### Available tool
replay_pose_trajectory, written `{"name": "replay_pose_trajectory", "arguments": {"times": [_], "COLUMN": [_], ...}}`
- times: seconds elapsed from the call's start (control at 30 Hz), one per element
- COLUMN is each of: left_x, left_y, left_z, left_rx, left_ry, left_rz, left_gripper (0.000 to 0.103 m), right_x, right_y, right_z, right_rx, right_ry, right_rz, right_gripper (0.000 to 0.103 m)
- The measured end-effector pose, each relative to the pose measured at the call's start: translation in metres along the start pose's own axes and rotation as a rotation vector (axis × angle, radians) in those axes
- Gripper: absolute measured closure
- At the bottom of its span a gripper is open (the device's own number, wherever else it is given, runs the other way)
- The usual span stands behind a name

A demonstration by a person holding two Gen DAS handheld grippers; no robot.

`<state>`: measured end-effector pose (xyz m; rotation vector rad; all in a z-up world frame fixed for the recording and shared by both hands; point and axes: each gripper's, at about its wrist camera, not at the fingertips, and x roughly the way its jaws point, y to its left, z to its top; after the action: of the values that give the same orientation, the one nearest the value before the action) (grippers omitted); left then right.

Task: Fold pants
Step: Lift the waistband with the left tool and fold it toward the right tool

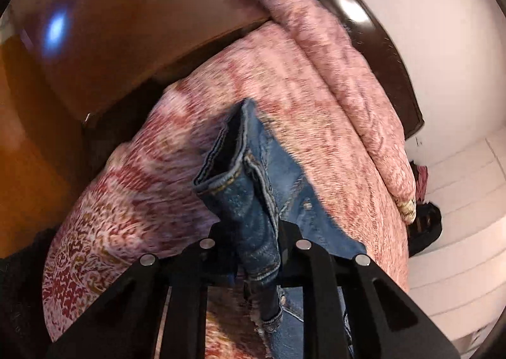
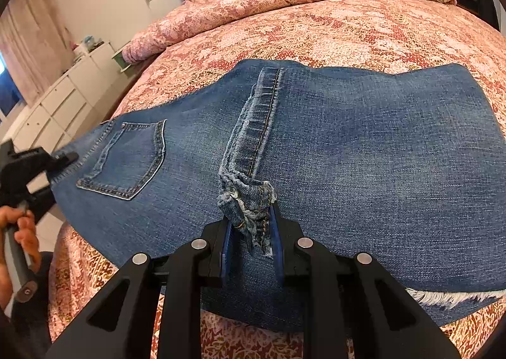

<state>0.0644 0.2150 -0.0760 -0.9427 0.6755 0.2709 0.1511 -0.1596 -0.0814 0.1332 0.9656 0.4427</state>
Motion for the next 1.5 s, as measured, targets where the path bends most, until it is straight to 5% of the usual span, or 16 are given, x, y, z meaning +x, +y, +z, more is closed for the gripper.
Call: {"name": "replay_pose_trajectory", "arguments": {"times": [0.37, 0.5, 0.57, 0.73, 0.83, 1.03, 1.1, 1.2, 1.3, 1.33, 1.5], "left_x": [-0.044, -0.051, -0.050, -0.046, -0.046, -0.034, -0.019, 0.010, 0.038, 0.040, 0.013], "left_y": [-0.129, -0.168, -0.184, -0.217, -0.236, -0.270, -0.277, -0.283, -0.276, -0.272, -0.274], "left_z": [-0.026, -0.057, -0.071, -0.107, -0.137, -0.202, -0.225, -0.268, -0.307, -0.318, -0.323], "left_rx": [0.465, 0.630, 0.688, 0.788, 0.835, 0.945, 1.004, 1.150, 1.274, 1.300, 1.307], "left_ry": [-0.094, -0.086, -0.071, -0.030, -0.003, 0.082, 0.109, 0.167, 0.248, 0.273, 0.275], "left_rz": [-0.091, -0.119, -0.126, -0.166, -0.210, -0.275, -0.242, -0.133, -0.019, -0.028, -0.129], "left_gripper": [0.088, 0.088, 0.088, 0.088, 0.088, 0.088, 0.088, 0.086, 0.074, 0.055, 0.030], "right_x": [0.000, 0.000, -0.002, -0.037, -0.082, -0.149, -0.150, -0.151, -0.147, -0.146, -0.149], "right_y": [0.004, 0.021, 0.030, -0.008, -0.058, -0.136, -0.151, -0.148, -0.138, -0.137, -0.137], "right_z": [0.000, -0.001, -0.001, 0.006, 0.000, -0.052, -0.061, -0.056, -0.052, -0.052, -0.053], "right_rx": [-0.008, -0.078, -0.112, 0.168, 0.338, 0.468, 0.556, 0.525, 0.471, 0.459, 0.449], "right_ry": [0.001, 0.018, 0.032, 0.101, 0.022, -0.235, -0.257, -0.303, -0.294, -0.287, -0.307], "right_rz": [0.000, 0.033, 0.016, 0.224, 0.313, 0.268, 0.298, 0.325, 0.319, 0.321, 0.330], "right_gripper": [0.078, 0.042, 0.038, 0.038, 0.038, 0.038, 0.038, 0.038, 0.038, 0.038, 0.038]}}
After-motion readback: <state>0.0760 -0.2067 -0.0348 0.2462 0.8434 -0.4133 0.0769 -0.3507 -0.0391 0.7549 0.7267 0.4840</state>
